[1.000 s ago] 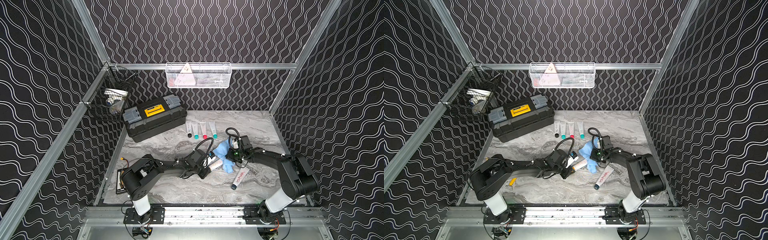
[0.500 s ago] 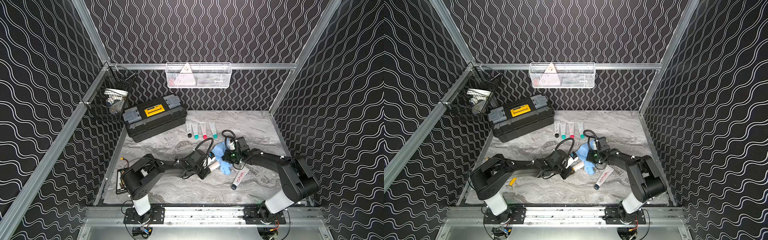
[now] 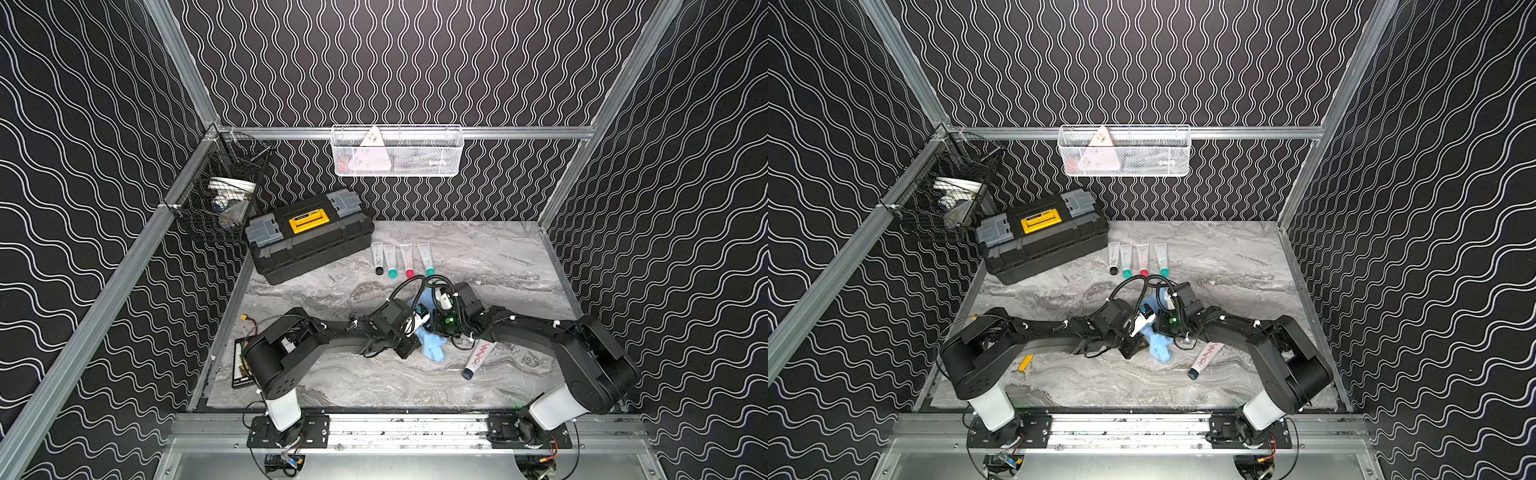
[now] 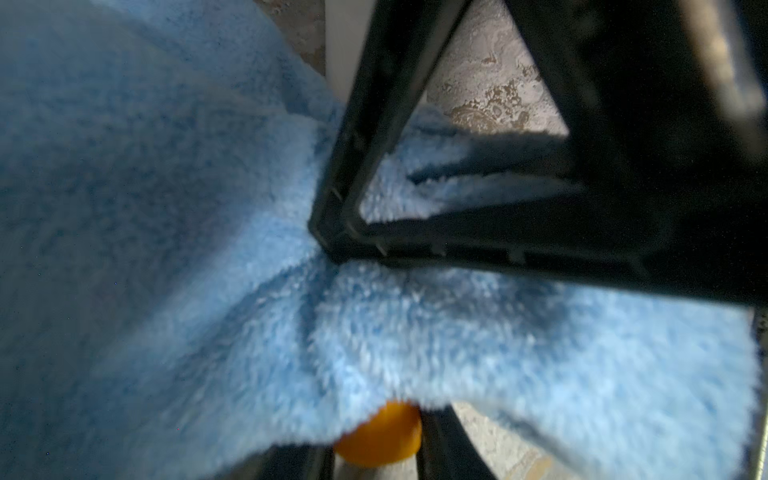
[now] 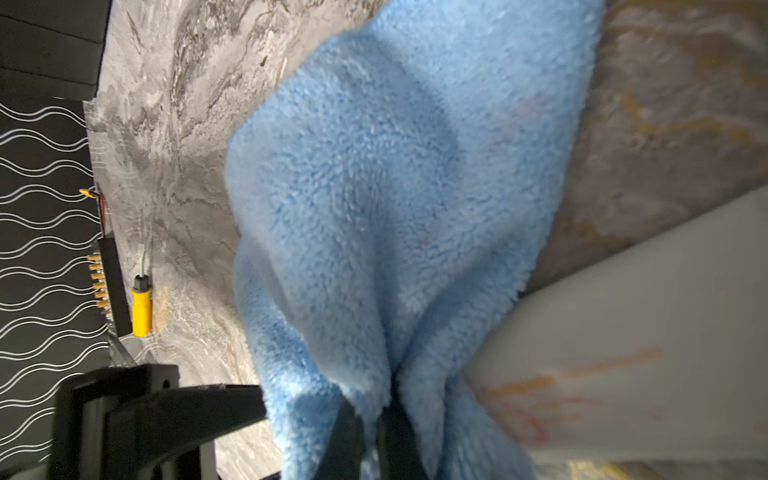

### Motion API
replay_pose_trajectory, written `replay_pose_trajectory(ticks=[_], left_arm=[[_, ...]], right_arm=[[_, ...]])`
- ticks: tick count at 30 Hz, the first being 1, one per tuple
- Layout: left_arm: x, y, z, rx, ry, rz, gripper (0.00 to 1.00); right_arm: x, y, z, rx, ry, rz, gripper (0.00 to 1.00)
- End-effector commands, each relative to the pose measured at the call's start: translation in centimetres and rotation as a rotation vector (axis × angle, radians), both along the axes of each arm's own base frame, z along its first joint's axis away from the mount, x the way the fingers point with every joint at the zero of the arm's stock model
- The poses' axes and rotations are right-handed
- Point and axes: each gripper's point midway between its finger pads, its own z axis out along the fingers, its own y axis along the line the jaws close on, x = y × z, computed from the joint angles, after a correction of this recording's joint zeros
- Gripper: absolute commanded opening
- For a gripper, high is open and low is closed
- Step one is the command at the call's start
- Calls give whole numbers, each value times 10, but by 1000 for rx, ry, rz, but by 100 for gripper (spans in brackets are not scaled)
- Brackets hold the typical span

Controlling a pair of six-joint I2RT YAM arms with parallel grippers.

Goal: Wipe the surface of the toothpaste tube
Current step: Wipe the dirt from the toothpaste tube.

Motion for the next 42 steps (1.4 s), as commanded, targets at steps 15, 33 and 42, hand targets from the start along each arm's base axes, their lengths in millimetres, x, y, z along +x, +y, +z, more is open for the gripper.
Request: replay_pose_trajectory(ticks=[15, 33, 42], left_arm=[[11, -4, 9, -32, -40, 25, 19], [12, -3, 9, -22, -44, 31, 19], [13, -3, 9, -22, -44, 31, 19]], right_arm=[[2, -33, -19, -120, 78, -65, 0], [58, -106, -27, -142, 108, -211, 0], [60, -102, -19, -125, 95, -200, 0]])
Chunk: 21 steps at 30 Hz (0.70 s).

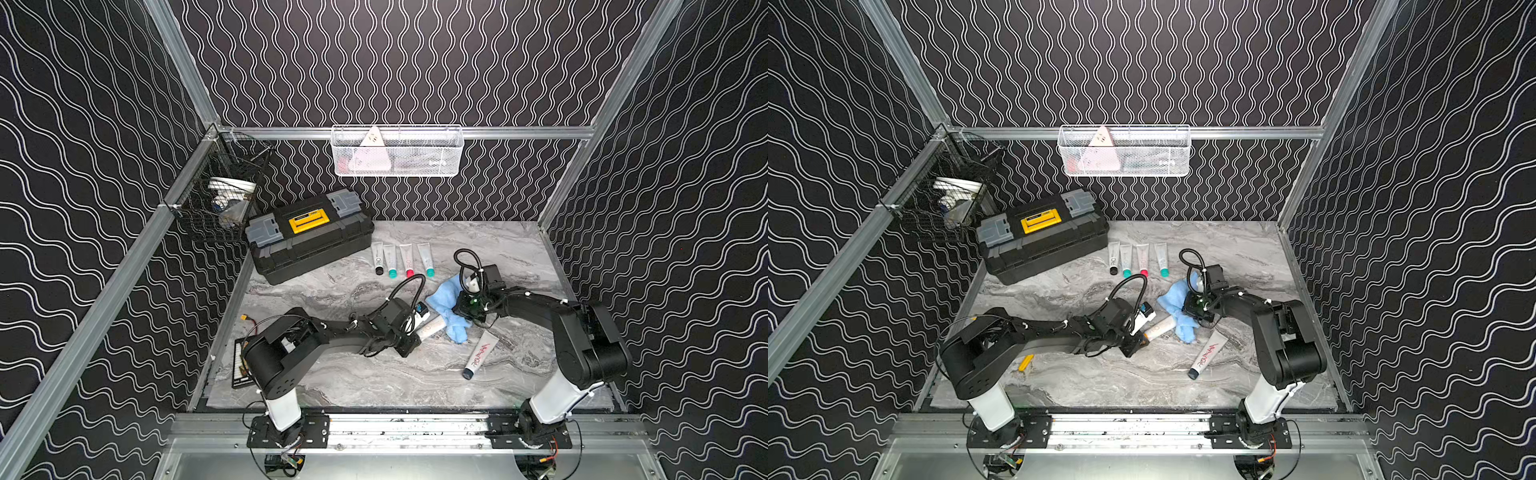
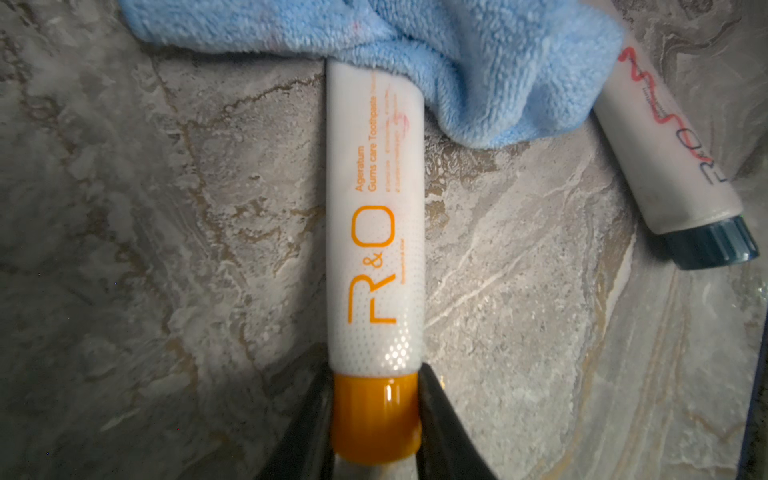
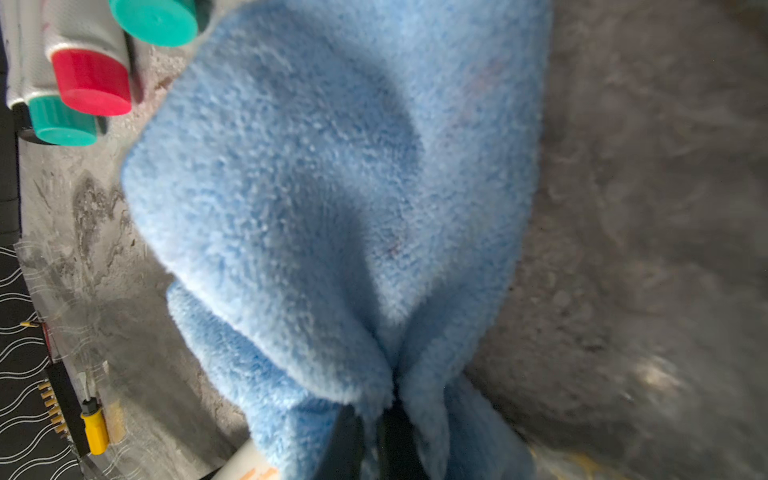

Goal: Wipe the surface of the toothpaste tube
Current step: Wipe the dirt from the toothpaste tube.

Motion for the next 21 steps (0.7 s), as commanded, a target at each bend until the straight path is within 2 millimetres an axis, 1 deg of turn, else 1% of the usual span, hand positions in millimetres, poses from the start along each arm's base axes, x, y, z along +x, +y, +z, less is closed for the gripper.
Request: replay_pose_trajectory(ticks=[1, 5, 7, 14, 15, 18, 21], left_arm=[[8, -2, 6, -14, -23, 22, 19], [8, -2, 5, -13, -19, 21, 19], [8, -3, 5, -14, -19, 20, 19], [8, -3, 5, -14, -18, 21, 19], [8, -4, 5, -15, -17, 19, 19], [8, -3, 5, -15, -19, 21, 19], [7, -3, 4, -13, -17, 19, 19]], right_arm=[[-10, 4, -2, 8, 32, 11, 0], [-18, 15, -3, 17, 43, 35, 0], [-23, 24, -1, 19, 40, 56, 0], [-51, 61, -4, 42, 62, 133, 0], [-58, 71, -4, 52, 66, 156, 0], [-71, 86, -9, 77, 71, 175, 0], [-82, 96, -15, 90, 89, 188, 0]])
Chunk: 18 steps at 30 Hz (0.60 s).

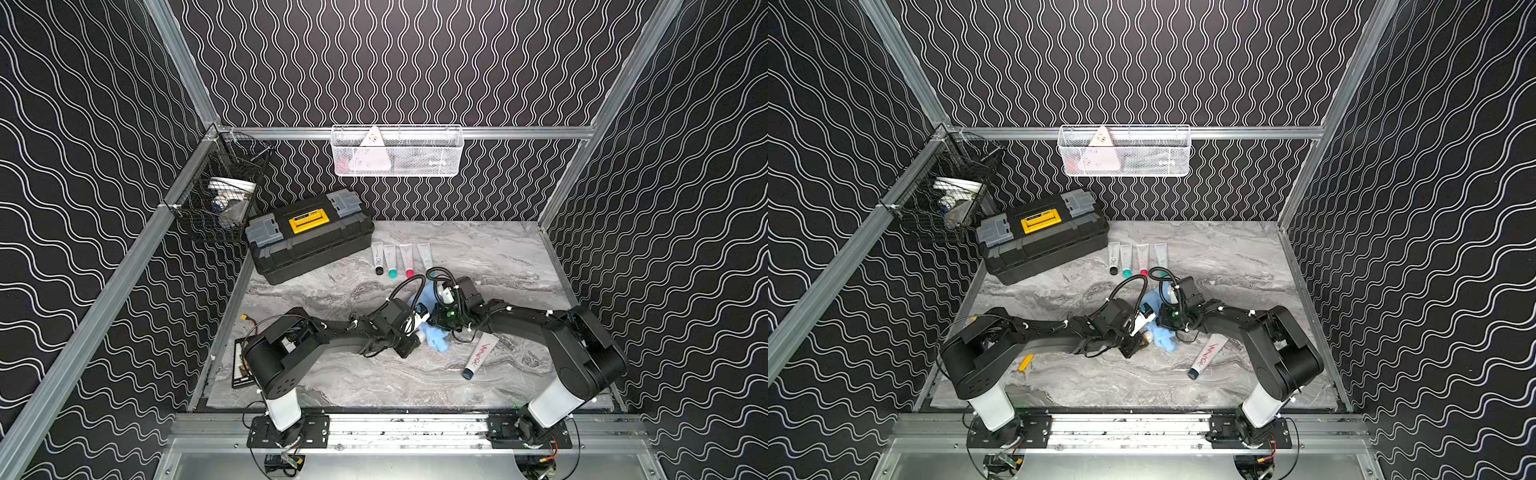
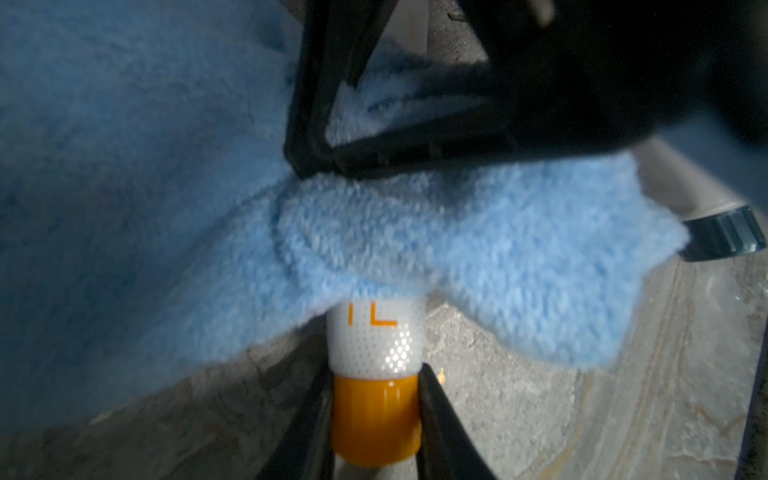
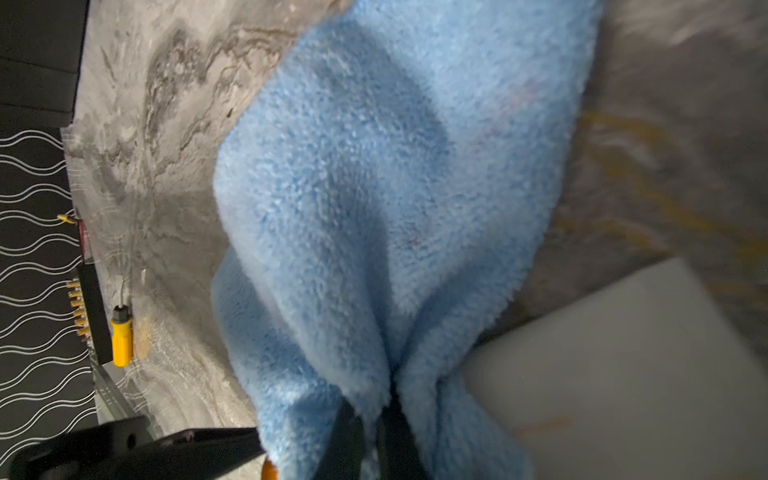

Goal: Wipe the surface of the toothpaste tube
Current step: Wipe the dirt from the toothpaste tube.

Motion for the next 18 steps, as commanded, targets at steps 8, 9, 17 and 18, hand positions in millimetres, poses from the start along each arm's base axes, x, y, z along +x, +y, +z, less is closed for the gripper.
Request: replay_pose_trajectory(ticks=[8, 9, 17, 18], left_arm=[[10, -5, 9, -27, -33, 23, 19], [10, -5, 9, -28, -34, 23, 19], [10, -4, 9, -25, -32, 26, 19], [11, -4, 8, -23, -33, 26, 19]], right_arm=[[-44, 18, -17, 28, 154, 18, 0], [-45, 17, -18, 24, 155, 14, 0], [-41, 6, -25, -34, 143, 1, 0], [-40, 4, -25, -38, 141, -2, 0]])
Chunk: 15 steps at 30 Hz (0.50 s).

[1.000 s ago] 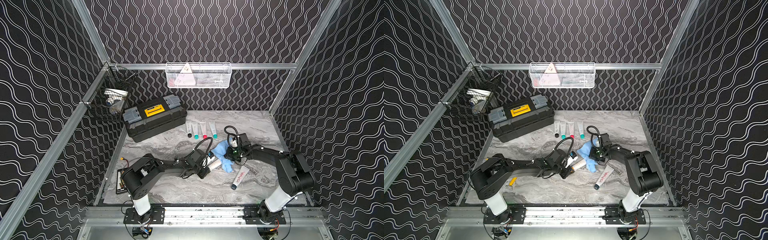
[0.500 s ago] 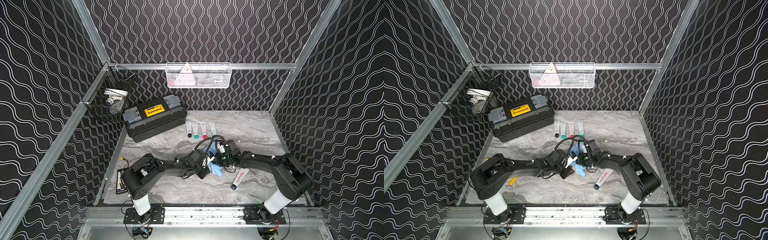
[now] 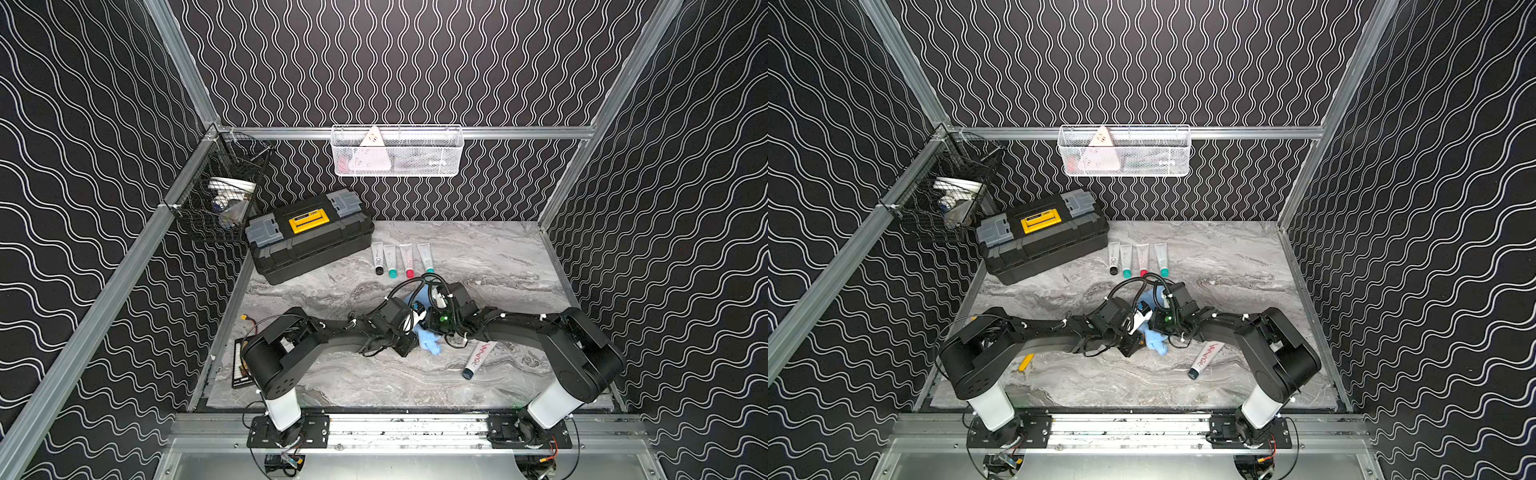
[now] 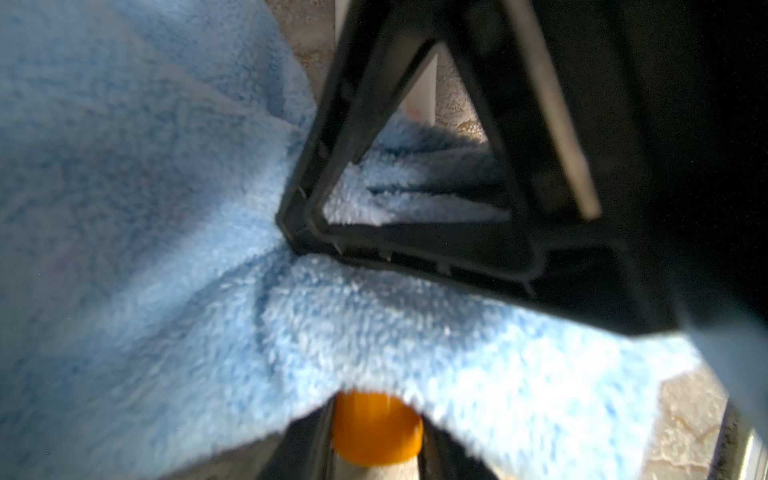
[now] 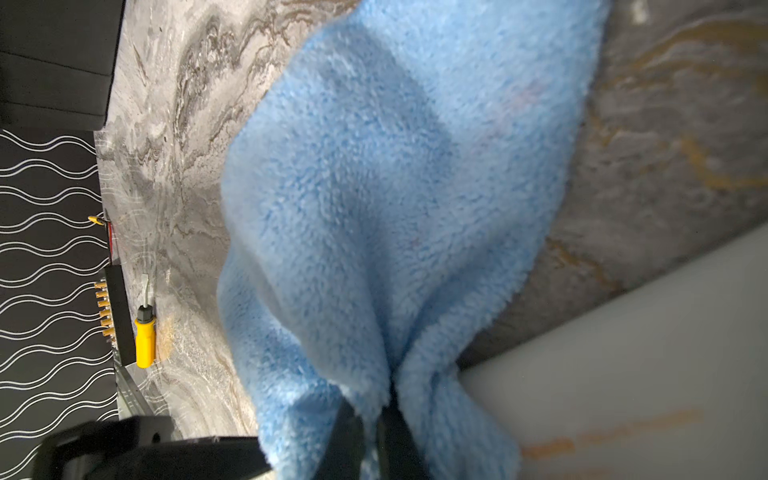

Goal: Wipe the surface of the toothpaste tube
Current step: Wipe the dirt from the toothpaste tube.

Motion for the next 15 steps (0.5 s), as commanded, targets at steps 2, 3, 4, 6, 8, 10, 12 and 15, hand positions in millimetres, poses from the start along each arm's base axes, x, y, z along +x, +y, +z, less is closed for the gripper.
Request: replay_pose_trajectory(ticks=[2, 3, 4, 6, 8, 10, 12, 15], left_arm=[[12, -6, 10, -8, -88, -20, 19], [13, -6, 11, -9, -90, -20, 19], [12, -5, 10, -7, -89, -20, 19], [12, -5, 10, -8, -89, -20, 19], [12, -5, 11, -11, -91, -21, 18], [12, -5, 12, -13, -93, -21, 18], [12, -5, 12, -13, -93, -21, 18], [13, -3, 12, -6, -98, -15, 19]], right_arm=[[-31, -19, -25, -86, 155, 17, 0], [-29, -22, -25, -87, 151, 12, 0], [-28, -24, -26, -90, 153, 7, 0], [-24, -31, -26, -93, 152, -5, 0], [-19, -40, -27, -97, 151, -24, 0], [-14, -51, -28, -98, 152, -46, 0], [-11, -58, -30, -99, 154, -57, 0], [2, -81, -31, -104, 153, -108, 0]])
